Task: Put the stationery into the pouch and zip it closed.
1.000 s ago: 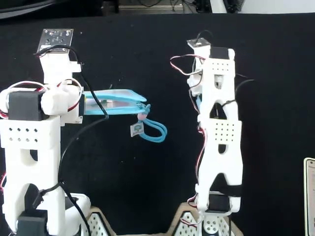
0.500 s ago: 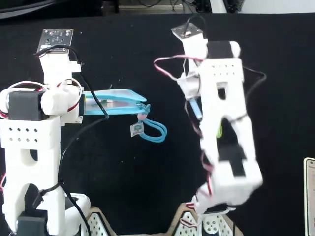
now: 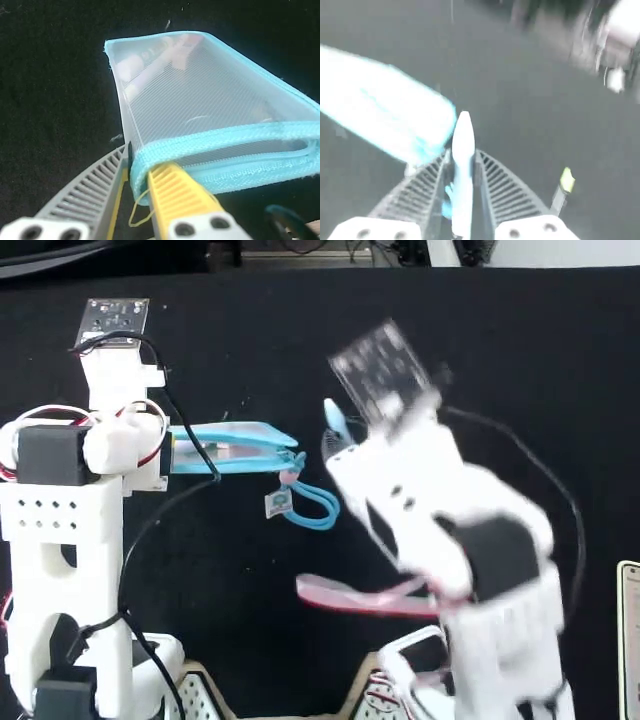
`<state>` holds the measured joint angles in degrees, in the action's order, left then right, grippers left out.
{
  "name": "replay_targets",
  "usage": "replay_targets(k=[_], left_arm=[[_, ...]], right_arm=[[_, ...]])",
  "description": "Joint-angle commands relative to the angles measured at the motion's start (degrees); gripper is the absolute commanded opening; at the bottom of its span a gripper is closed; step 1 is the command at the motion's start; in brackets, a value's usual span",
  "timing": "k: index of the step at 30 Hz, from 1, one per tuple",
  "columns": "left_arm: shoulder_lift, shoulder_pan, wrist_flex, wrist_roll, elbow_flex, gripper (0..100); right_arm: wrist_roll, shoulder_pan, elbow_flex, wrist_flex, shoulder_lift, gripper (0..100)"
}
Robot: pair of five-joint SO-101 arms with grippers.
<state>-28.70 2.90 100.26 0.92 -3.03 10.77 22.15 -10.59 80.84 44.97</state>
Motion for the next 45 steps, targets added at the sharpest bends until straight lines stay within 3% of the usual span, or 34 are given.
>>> replay_targets(k=[1,11,19,30,45], left_arm=[[-0.8,-0.5,0.3,0.5,-0.7,3],[-0.8,-0.5,0.3,0.4,-0.7,3],[-0.8,-0.5,0.3,0.4,-0.7,3],[-0.8,-0.5,0.3,0.4,-0.7,3],[-0.8,-0.5,0.4,0.5,-0.7,3]], right_arm=[[-5.9,4.2,-11.0,-14.9,15.2,1.1],[-8.4,13.7,-29.5,-41.8,35.4,1.1],[-8.2,18.8,-37.2,-59.3,36.7,1.1],[-8.0,18.5,-57.5,-83.4,36.6,1.1],[-6.1,14.8,-69.7,-86.7,36.6,1.2]])
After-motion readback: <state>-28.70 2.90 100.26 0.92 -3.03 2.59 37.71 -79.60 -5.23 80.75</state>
